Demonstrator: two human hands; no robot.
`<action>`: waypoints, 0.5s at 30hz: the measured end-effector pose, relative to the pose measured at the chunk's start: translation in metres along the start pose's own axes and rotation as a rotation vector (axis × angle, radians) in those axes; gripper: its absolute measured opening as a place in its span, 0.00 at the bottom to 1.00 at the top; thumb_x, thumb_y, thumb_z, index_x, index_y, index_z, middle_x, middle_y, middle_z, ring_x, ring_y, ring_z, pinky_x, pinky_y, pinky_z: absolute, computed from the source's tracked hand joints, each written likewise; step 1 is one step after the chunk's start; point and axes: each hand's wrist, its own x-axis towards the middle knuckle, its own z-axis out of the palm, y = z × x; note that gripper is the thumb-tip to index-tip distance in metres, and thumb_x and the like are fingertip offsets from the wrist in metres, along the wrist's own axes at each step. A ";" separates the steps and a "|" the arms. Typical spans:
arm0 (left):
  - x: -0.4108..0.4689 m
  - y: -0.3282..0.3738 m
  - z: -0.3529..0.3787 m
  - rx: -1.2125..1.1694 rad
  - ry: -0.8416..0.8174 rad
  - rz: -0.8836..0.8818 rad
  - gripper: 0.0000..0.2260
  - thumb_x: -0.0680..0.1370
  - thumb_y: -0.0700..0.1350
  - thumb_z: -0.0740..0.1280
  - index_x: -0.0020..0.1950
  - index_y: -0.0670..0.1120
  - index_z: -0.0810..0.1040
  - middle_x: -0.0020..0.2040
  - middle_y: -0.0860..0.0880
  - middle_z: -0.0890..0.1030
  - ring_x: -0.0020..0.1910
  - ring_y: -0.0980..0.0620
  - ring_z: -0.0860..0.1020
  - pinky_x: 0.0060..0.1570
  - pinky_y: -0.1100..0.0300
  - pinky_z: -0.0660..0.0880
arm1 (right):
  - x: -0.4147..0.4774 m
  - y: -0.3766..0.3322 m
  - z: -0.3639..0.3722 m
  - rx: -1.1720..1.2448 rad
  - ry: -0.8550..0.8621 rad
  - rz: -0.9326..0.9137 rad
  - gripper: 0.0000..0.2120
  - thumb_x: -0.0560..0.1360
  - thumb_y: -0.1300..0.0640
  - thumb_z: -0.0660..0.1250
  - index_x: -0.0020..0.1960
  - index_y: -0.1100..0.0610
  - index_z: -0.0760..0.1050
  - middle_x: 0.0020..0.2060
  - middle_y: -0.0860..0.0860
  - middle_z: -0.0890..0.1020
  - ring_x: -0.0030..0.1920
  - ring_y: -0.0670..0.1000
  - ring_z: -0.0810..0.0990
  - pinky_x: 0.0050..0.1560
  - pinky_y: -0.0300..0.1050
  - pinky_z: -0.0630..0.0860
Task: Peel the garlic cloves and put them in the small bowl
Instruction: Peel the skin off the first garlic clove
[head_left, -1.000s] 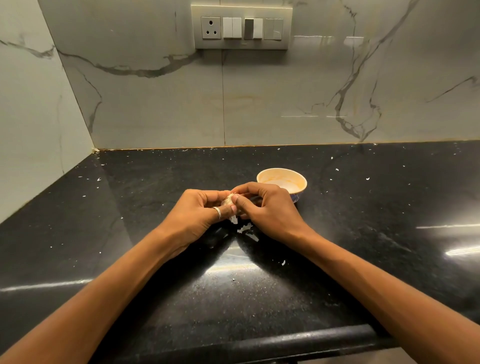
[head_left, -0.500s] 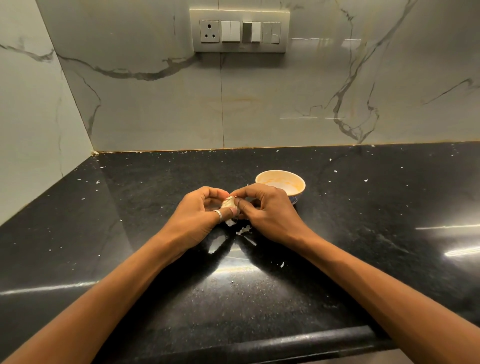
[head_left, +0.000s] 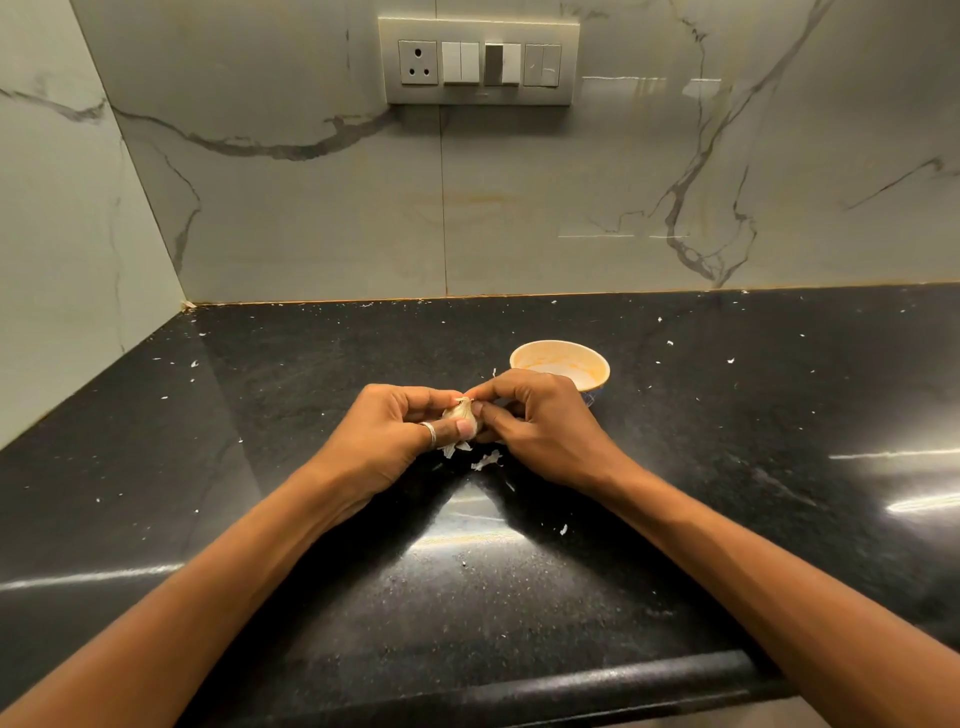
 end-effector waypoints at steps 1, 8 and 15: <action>0.000 0.000 0.000 0.004 -0.010 -0.003 0.13 0.74 0.33 0.73 0.59 0.39 0.83 0.51 0.41 0.86 0.55 0.44 0.84 0.61 0.53 0.78 | 0.000 0.000 -0.001 0.035 -0.015 0.015 0.08 0.77 0.65 0.70 0.52 0.57 0.86 0.42 0.45 0.85 0.42 0.44 0.86 0.47 0.43 0.84; 0.002 0.000 -0.001 -0.007 -0.029 -0.043 0.24 0.75 0.31 0.72 0.70 0.39 0.75 0.55 0.45 0.86 0.57 0.49 0.83 0.63 0.56 0.77 | -0.001 0.000 -0.004 0.092 -0.051 0.007 0.07 0.77 0.68 0.70 0.52 0.60 0.85 0.43 0.51 0.86 0.42 0.47 0.87 0.46 0.45 0.84; 0.004 0.000 -0.005 0.008 -0.065 -0.073 0.26 0.76 0.29 0.69 0.74 0.39 0.69 0.60 0.46 0.84 0.59 0.51 0.82 0.68 0.52 0.74 | -0.001 -0.002 -0.010 0.148 -0.139 0.020 0.07 0.79 0.67 0.67 0.54 0.62 0.83 0.43 0.54 0.86 0.42 0.52 0.87 0.47 0.52 0.85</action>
